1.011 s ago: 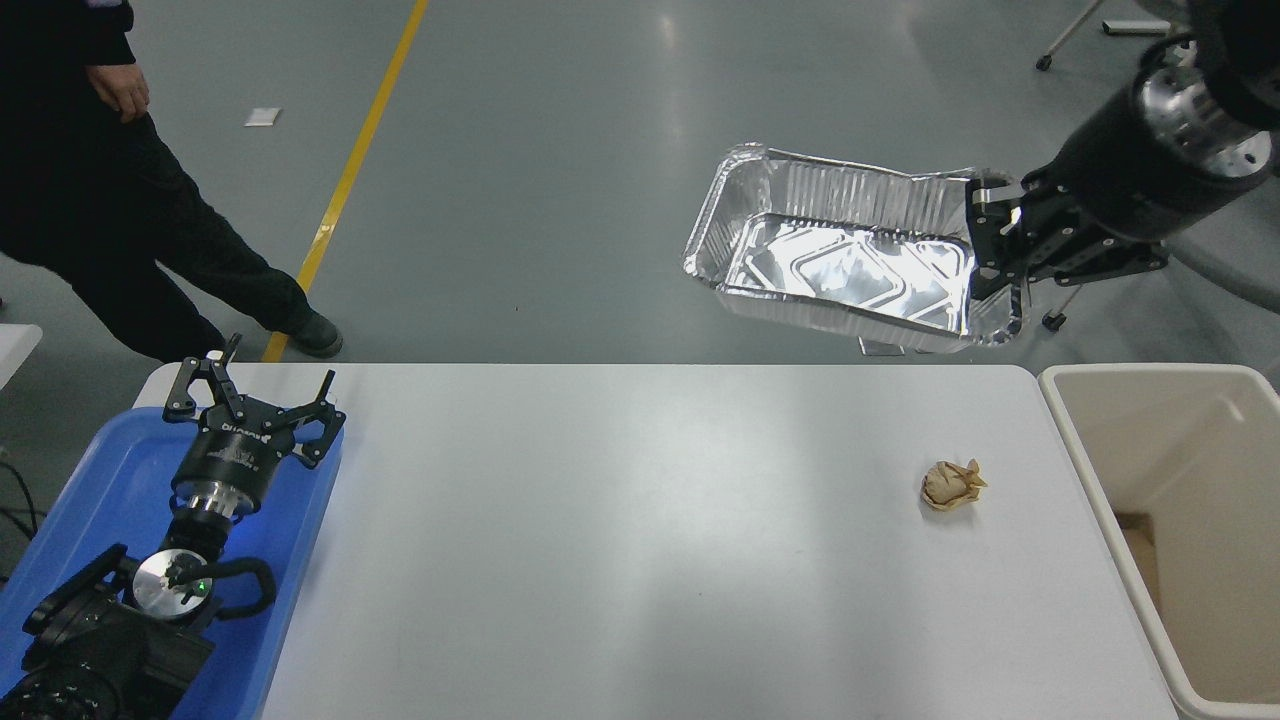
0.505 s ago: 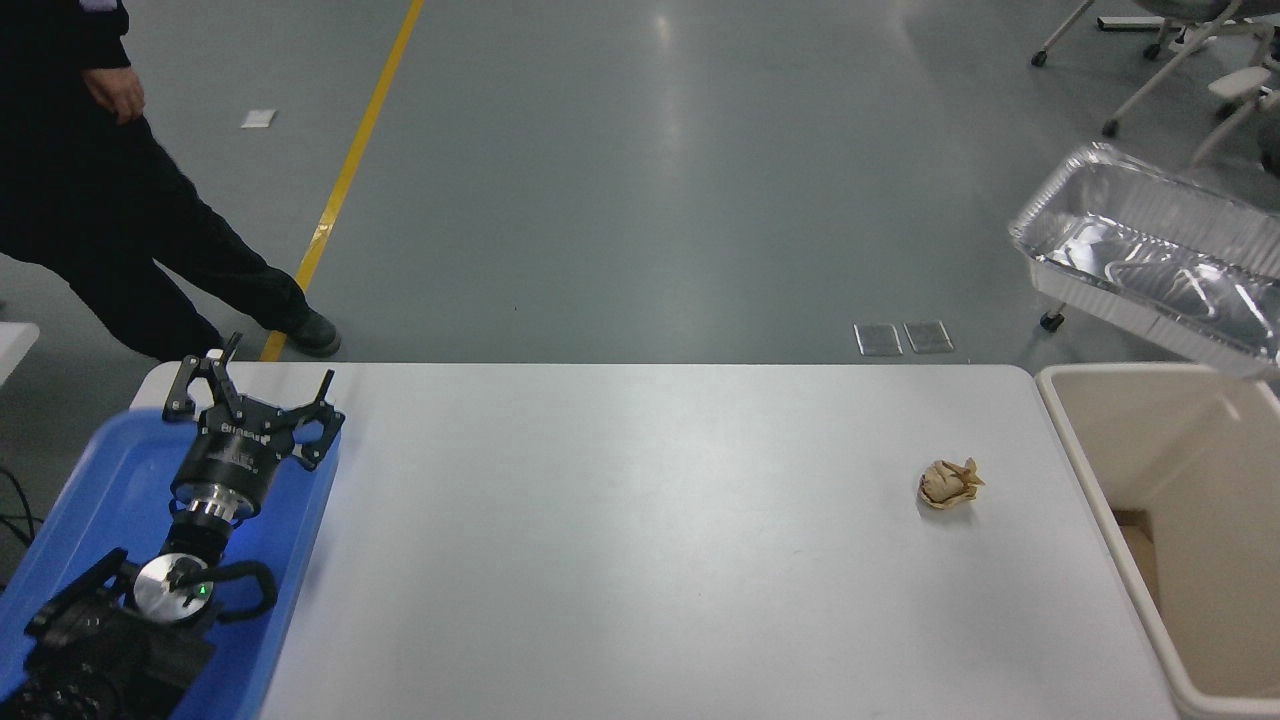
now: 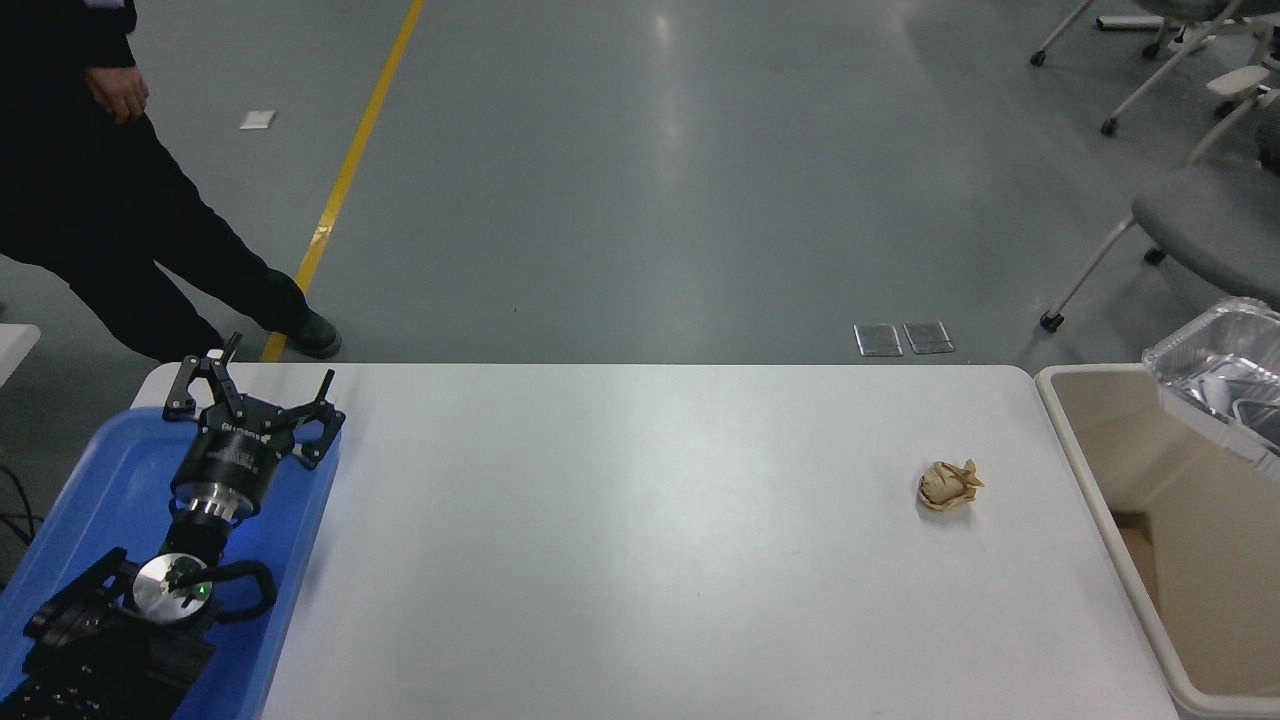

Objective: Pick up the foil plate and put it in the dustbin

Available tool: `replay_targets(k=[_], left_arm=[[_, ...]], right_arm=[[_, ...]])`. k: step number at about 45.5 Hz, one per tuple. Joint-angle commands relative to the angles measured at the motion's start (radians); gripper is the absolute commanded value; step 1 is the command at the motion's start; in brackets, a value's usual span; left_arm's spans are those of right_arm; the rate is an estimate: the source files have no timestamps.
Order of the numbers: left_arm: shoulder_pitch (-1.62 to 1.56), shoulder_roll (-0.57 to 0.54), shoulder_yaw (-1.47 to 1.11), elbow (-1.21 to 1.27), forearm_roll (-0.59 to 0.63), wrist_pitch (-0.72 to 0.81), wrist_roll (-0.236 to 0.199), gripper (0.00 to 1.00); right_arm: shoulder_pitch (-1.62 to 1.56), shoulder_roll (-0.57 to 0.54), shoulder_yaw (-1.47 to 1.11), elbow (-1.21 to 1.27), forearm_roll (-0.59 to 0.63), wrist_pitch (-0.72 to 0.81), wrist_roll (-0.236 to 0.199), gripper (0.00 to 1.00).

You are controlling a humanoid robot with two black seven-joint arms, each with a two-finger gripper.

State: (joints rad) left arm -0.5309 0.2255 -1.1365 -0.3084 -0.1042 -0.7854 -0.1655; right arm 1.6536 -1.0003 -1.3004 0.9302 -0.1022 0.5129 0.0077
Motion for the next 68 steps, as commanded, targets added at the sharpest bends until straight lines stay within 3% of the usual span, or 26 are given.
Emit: replay_targets(k=[1, 13, 23, 31, 61, 65, 68], left_arm=[[0.000, 0.000, 0.000, 0.000, 0.000, 0.000, 0.000, 0.99], [0.000, 0.000, 0.000, 0.000, 0.000, 0.000, 0.000, 0.99], [0.000, 0.000, 0.000, 0.000, 0.000, 0.000, 0.000, 0.99], [0.000, 0.000, 0.000, 0.000, 0.000, 0.000, 0.000, 0.99], [0.000, 0.000, 0.000, 0.000, -0.002, 0.000, 0.000, 0.99], [0.000, -0.002, 0.000, 0.000, 0.000, 0.000, 0.000, 0.99], [0.000, 0.000, 0.000, 0.000, 0.000, 0.000, 0.000, 0.99]], right_arm=[[-0.497, 0.006, 0.361, -0.203, 0.001, -0.209, 0.000, 0.00], [-0.909, 0.181, 0.753, -0.560, 0.012, -0.218, -0.006, 0.00], [-0.994, 0.338, 0.857, -0.766, 0.015, -0.273, -0.063, 0.00], [-1.017, 0.379, 0.865, -0.797, 0.015, -0.399, -0.121, 0.00], [-1.037, 0.397, 0.863, -0.788, 0.029, -0.412, -0.129, 0.00], [-1.034, 0.396, 0.863, -0.795, 0.029, -0.467, -0.127, 0.57], [-1.035, 0.397, 0.865, -0.784, 0.029, -0.569, -0.126, 0.83]])
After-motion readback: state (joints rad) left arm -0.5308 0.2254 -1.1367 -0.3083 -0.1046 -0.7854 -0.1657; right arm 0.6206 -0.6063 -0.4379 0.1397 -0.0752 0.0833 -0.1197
